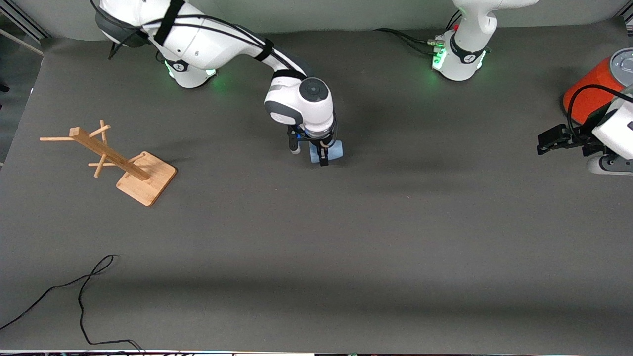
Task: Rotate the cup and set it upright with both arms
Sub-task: 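Lay the cup on its side on the table and release it, then retract the right gripper while the left gripper reaches the cup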
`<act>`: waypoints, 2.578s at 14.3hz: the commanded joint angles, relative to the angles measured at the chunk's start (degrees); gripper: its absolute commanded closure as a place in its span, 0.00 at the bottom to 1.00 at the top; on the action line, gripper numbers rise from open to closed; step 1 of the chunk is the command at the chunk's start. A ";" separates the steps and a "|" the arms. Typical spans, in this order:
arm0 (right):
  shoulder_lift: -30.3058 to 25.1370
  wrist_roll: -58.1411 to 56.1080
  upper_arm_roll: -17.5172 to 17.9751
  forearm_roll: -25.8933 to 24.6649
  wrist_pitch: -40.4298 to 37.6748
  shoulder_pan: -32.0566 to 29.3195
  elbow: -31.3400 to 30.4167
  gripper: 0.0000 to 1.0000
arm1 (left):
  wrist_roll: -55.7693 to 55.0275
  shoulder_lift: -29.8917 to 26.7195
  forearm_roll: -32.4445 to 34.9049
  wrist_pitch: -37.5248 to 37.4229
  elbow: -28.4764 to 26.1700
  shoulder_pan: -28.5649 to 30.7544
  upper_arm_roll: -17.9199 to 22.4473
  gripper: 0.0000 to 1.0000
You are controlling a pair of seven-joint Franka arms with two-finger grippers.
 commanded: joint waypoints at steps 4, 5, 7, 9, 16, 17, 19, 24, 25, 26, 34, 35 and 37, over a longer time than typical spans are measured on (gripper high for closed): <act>2.55 9.42 -1.74 -4.89 -1.55 2.54 3.47 0.00 | -0.61 -1.12 -0.22 0.56 -1.18 -0.24 -0.01 0.00; 2.55 9.25 -1.74 -5.67 -2.25 2.46 3.55 0.00 | -0.61 -1.03 -0.22 0.56 -1.18 -0.24 -0.01 0.00; 2.46 8.81 -1.65 -6.47 -3.91 2.46 4.78 0.00 | -0.69 -1.03 -0.22 0.48 -1.09 -0.24 -0.01 0.00; 2.11 7.67 -1.13 -6.38 -6.02 2.37 6.44 0.00 | -0.52 -0.95 -0.22 0.56 -1.09 -0.24 -0.01 0.00; -3.41 -1.37 4.75 -4.28 -12.70 -1.13 7.51 0.00 | -0.43 -0.86 -1.10 -0.66 0.31 0.02 0.08 0.00; -4.56 -4.70 6.07 -3.14 -14.10 -2.80 7.51 0.00 | -0.34 -0.95 -1.10 -0.84 0.40 -0.07 0.08 0.00; -8.07 -12.60 6.79 -0.33 -16.39 -5.00 7.51 0.00 | -0.52 -0.95 -1.19 -0.58 0.40 -0.24 -0.01 0.00; -14.93 -34.75 6.70 7.05 -17.98 -12.12 7.51 0.00 | -2.53 -1.21 -2.33 -1.99 0.40 -0.77 -0.45 0.00; -15.72 -38.53 6.61 7.93 -17.98 -13.44 7.60 0.00 | -3.93 -1.30 -2.33 -2.07 0.40 -0.77 -0.97 0.00; -16.60 -42.48 6.52 8.81 -17.98 -15.10 7.60 0.00 | -4.47 -1.30 -2.33 -2.07 0.40 -0.86 -1.32 0.00; -30.31 -90.54 -12.35 32.79 -21.31 -18.37 7.33 0.00 | -16.85 -0.77 -2.15 -2.87 2.15 -1.03 -10.54 0.00; -31.45 -96.25 -14.46 33.51 -22.80 -18.37 7.33 0.00 | -20.00 -0.07 -2.15 -2.87 3.12 -1.12 -12.73 0.00; -33.30 -105.23 -17.98 33.52 -26.23 -18.46 7.33 0.00 | -28.51 2.47 -1.37 -2.87 5.83 -1.56 -17.65 0.00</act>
